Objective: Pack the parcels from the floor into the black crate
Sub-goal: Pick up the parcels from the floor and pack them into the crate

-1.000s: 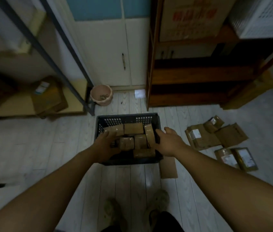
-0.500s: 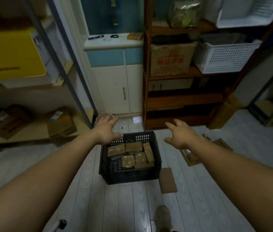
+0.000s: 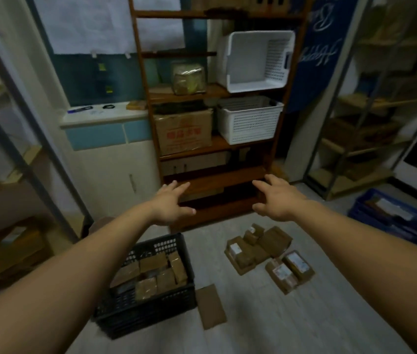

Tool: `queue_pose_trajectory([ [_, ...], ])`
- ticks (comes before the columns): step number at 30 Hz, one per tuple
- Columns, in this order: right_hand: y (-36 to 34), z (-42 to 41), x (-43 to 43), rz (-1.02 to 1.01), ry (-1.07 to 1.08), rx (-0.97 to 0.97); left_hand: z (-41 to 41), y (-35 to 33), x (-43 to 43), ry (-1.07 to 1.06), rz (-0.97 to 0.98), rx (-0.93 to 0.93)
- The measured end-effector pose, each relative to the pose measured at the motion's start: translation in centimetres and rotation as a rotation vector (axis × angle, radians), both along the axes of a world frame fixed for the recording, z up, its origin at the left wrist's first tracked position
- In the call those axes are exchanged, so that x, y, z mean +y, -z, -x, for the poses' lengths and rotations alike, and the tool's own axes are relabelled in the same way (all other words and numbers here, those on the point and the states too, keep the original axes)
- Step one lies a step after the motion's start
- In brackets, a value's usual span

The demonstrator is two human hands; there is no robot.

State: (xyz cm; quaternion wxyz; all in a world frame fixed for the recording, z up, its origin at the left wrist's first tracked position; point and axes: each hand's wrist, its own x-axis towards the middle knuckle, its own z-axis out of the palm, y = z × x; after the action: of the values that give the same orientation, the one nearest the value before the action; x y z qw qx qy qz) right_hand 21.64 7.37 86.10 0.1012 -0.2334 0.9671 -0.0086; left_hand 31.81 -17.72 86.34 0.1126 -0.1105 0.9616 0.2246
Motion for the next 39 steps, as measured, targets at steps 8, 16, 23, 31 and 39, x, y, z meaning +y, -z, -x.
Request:
queue_pose_trajectory([
  [8,-1.6,5.3,19.3,-0.067,0.110,0.049,11.1,0.6,16.5,0.116,-0.158,-0.045],
  [16,-0.2,12.3,26.7,0.040,0.245,-0.036,18.9,2.1,22.4,0.136,-0.184,-0.064],
  [23,4.1,22.5,23.6,0.010,0.218,-0.133,28.3,5.8,20.5,0.147,-0.155,-0.102],
  [31,6.1,34.8,20.8,0.044,0.205,-0.197,40.6,7.6,16.8,0.046,-0.183,-0.139],
  [39,9.2,44.0,20.3,-0.008,0.084,-0.284,45.2,11.4,18.7,-0.032,-0.245,-0.151],
])
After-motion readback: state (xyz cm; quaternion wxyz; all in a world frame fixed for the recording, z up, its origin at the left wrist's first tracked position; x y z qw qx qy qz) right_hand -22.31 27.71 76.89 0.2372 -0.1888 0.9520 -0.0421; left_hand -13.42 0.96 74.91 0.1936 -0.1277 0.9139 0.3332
